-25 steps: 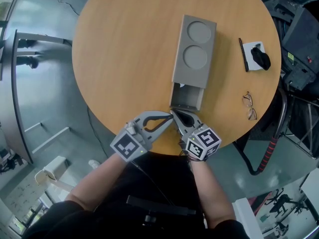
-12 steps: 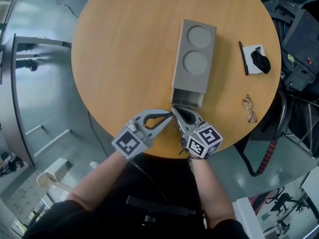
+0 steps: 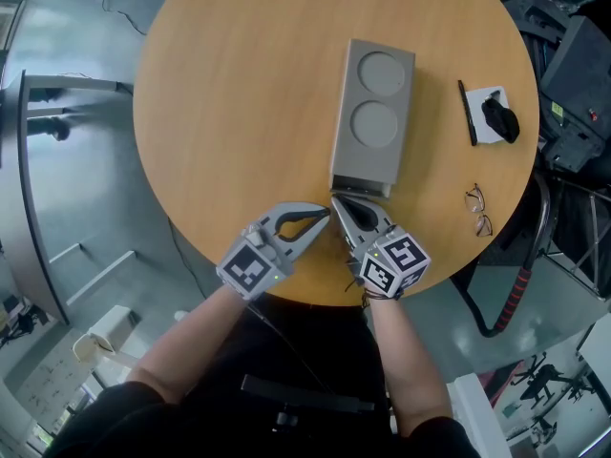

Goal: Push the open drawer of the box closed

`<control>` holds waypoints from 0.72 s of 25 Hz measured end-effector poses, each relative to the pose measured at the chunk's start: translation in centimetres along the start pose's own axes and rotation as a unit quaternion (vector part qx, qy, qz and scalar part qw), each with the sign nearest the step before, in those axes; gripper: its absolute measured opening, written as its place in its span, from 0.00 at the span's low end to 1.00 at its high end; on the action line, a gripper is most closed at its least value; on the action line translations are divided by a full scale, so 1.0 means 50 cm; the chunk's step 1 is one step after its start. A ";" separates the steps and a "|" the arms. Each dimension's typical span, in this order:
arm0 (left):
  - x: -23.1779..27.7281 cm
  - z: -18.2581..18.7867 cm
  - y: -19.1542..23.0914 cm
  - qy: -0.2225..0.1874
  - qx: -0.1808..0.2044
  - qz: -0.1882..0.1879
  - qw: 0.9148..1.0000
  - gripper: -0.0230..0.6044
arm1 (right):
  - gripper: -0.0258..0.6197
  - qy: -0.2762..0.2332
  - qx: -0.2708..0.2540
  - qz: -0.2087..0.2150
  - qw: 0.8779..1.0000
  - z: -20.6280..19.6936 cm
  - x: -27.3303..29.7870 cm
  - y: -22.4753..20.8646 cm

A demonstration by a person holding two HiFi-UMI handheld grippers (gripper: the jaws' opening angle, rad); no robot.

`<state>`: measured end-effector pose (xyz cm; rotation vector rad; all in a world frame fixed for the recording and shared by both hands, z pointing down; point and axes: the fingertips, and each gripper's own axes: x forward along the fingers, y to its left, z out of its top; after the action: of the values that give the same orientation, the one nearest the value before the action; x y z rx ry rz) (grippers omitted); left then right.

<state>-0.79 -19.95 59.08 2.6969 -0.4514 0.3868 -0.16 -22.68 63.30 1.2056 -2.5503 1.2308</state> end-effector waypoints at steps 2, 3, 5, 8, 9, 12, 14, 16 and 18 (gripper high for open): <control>0.004 -0.002 0.011 0.001 -0.002 0.001 1.000 0.08 | 0.04 -0.002 -0.001 -0.002 1.000 0.006 0.007 -0.007; 0.005 -0.003 0.015 0.002 -0.001 0.001 1.000 0.08 | 0.04 -0.003 -0.001 -0.003 1.000 0.010 0.010 -0.010; 0.006 -0.005 0.023 0.005 0.001 0.002 1.000 0.08 | 0.04 -0.004 -0.002 -0.005 1.000 0.016 0.014 -0.013; 0.007 -0.003 0.029 0.005 0.001 0.002 1.000 0.08 | 0.04 -0.005 -0.003 -0.007 1.000 0.023 0.019 -0.018; 0.007 -0.002 0.030 0.005 0.001 0.002 1.000 0.08 | 0.04 -0.005 -0.004 -0.008 1.000 0.025 0.021 -0.020; 0.008 0.000 0.035 0.003 -0.004 0.003 1.000 0.08 | 0.04 -0.005 -0.005 -0.009 1.000 0.034 0.027 -0.026; 0.008 0.002 0.039 0.003 -0.004 0.004 1.000 0.08 | 0.04 -0.006 -0.007 -0.010 1.000 0.041 0.031 -0.031; 0.005 0.002 0.041 0.004 -0.003 0.005 1.000 0.08 | 0.04 -0.006 -0.007 -0.011 1.000 0.046 0.036 -0.034; 0.002 0.001 0.041 0.005 -0.003 0.006 1.000 0.08 | 0.04 -0.004 -0.009 -0.010 1.000 0.048 0.038 -0.033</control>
<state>-1.45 -21.78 59.71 2.6862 -0.4654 0.3999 0.28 -26.15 63.41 1.2320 -2.5438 1.1985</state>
